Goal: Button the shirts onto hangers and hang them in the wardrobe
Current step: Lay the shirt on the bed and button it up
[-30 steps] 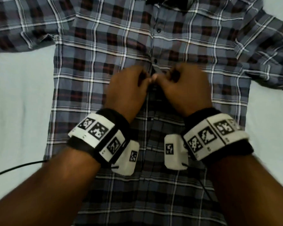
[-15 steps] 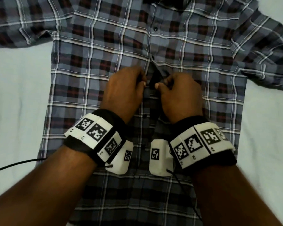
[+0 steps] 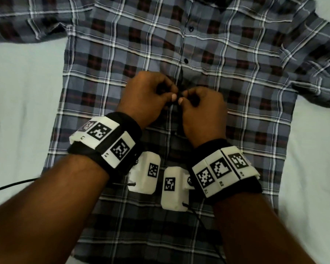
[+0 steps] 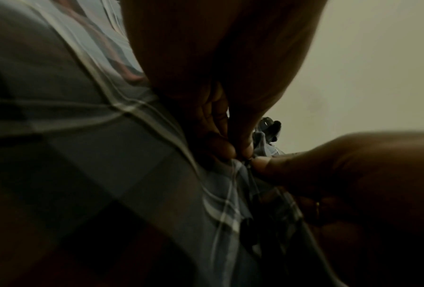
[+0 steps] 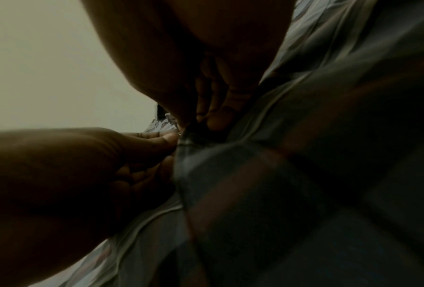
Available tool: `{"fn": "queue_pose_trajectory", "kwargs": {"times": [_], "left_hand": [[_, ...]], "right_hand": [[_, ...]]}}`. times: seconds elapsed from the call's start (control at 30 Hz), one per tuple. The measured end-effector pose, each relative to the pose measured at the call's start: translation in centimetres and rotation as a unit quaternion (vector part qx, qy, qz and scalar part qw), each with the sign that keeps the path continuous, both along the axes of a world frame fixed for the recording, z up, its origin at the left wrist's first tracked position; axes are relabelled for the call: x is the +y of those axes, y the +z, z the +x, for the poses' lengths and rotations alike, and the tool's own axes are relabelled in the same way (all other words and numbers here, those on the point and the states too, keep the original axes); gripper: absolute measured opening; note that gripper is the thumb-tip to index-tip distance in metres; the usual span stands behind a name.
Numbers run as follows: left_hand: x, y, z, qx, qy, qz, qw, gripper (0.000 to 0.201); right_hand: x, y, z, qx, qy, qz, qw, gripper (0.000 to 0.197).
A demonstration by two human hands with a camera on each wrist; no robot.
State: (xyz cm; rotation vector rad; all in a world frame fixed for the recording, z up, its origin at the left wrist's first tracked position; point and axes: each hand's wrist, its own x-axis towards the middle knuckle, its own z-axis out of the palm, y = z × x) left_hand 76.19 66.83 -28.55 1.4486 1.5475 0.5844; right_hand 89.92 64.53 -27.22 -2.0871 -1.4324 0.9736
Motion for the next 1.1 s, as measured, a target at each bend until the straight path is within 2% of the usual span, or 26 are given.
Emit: {"fn": "queue_pose_trajectory", "kwargs": {"times": [0.1,0.23,0.33,0.5,0.6,0.67,0.8,0.9,1.0,1.1], "left_hand": [[-0.1,-0.2,-0.1,-0.012,0.013,0.002,1.0,0.014],[-0.3,-0.1,0.1,0.015,0.046,0.018,0.999,0.006],[-0.2,-0.2,0.3,-0.009,0.069,0.007,0.998,0.026],[0.0,-0.2,0.0,-0.016,0.054,-0.016,0.998,0.005],[-0.1,-0.1,0.1,-0.034,0.057,-0.021,0.998,0.008],[-0.2,-0.1,0.2,-0.033,0.059,-0.019,0.998,0.013],[-0.5,-0.3,0.4,-0.081,0.074,-0.028,0.994,0.04],[-0.7,-0.3,0.3,-0.088,0.057,-0.019,0.994,0.045],[-1.0,-0.1,0.1,-0.065,0.017,0.004,0.998,0.041],[-0.8,0.4,0.2,0.029,-0.031,0.025,0.999,0.041]], "right_hand": [[-0.1,0.2,0.0,0.015,0.005,0.028,0.999,0.008],[-0.6,0.5,0.1,0.022,0.029,0.06,0.998,0.015],[-0.8,0.4,0.4,0.025,0.042,0.076,0.996,0.018],[-0.5,-0.4,0.8,0.074,0.026,0.049,0.996,0.015],[0.1,-0.5,1.2,0.078,0.029,0.006,0.996,0.011],[0.6,-0.3,1.1,0.06,0.045,-0.015,0.997,0.006],[1.8,-0.2,0.3,0.008,0.062,-0.051,0.997,0.024],[2.1,-0.2,-0.1,0.016,0.073,-0.087,0.993,0.024],[1.8,0.3,0.5,0.018,0.092,-0.105,0.99,0.022],[1.8,0.8,1.0,0.054,0.082,-0.137,0.986,0.019]]}}
